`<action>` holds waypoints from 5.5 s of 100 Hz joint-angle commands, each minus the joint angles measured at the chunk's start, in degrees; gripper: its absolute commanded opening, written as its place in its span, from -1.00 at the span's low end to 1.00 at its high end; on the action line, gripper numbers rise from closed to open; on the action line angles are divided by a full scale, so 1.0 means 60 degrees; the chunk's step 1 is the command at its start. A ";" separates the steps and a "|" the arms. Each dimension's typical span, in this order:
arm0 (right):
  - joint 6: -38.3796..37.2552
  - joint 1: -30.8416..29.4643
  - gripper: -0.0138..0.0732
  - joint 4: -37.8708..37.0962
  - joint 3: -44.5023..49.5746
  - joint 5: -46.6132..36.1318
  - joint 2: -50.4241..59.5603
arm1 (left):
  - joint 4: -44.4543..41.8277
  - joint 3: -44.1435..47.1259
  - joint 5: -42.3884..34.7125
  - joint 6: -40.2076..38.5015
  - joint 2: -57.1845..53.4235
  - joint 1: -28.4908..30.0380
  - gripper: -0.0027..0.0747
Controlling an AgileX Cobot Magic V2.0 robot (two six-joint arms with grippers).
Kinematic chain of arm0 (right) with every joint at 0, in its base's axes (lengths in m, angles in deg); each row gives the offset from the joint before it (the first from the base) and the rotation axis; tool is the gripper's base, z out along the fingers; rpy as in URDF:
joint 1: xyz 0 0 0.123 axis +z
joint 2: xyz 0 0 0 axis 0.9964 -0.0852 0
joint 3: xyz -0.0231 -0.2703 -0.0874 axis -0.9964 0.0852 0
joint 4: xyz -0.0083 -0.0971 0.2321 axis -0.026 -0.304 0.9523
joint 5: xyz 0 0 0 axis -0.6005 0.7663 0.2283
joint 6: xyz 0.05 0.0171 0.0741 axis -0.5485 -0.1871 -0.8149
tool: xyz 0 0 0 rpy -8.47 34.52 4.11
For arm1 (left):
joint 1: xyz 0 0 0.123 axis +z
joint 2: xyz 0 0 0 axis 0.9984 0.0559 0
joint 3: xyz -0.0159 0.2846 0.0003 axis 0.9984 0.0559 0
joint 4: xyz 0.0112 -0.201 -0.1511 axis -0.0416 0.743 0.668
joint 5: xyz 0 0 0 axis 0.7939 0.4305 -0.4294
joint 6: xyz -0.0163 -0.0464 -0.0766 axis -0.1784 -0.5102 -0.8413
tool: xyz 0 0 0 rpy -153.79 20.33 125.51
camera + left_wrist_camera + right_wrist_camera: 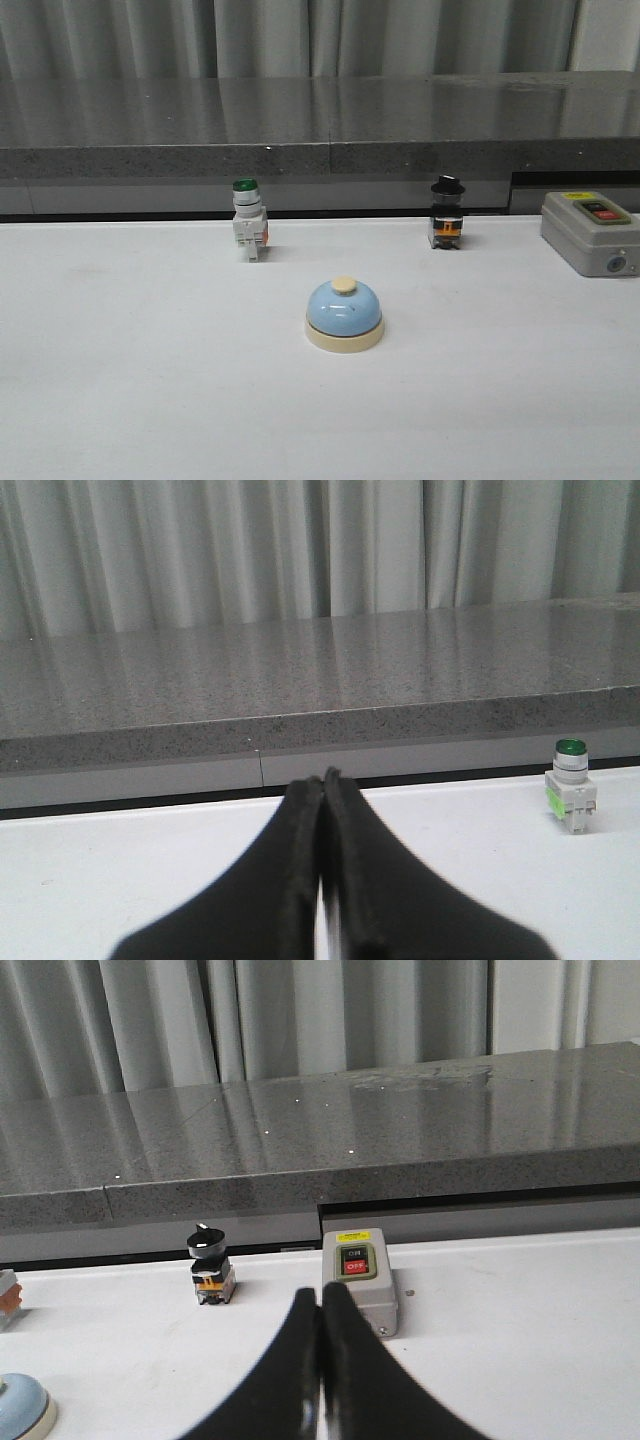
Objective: Place and press bell with both arms
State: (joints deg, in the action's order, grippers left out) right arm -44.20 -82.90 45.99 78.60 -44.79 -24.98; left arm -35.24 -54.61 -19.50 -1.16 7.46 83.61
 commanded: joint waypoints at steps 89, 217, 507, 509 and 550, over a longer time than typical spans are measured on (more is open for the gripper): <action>0.0029 -0.0051 -0.82 -0.0019 -0.4524 0.4261 -0.2626 | 0.0060 0.0400 -0.0771 -0.0093 -0.0295 0.0003 -0.98; 0.0936 0.2692 -0.82 0.1012 -0.9320 0.7258 -1.0955 | 0.0060 0.0400 -0.0771 -0.0093 -0.0295 0.0003 -0.98; 0.0927 0.2228 -0.82 -0.0001 -1.1762 0.7242 -1.2628 | 0.0060 0.0400 -0.0771 -0.0093 -0.0295 0.0003 -0.98; 0.0927 0.2120 -0.82 -0.0001 -1.1599 0.7190 -1.2449 | 0.0060 0.0400 -0.0771 -0.0093 -0.0295 0.0003 -0.98; 0.0927 0.0877 -0.82 -0.0097 -0.8851 0.6082 -0.8774 | 0.0060 0.0400 -0.0771 -0.0093 -0.0295 0.0003 -0.98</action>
State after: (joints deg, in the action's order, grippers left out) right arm -39.02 -76.37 46.35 24.31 -3.00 -83.08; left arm -35.24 -54.61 -19.50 -1.16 7.46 83.61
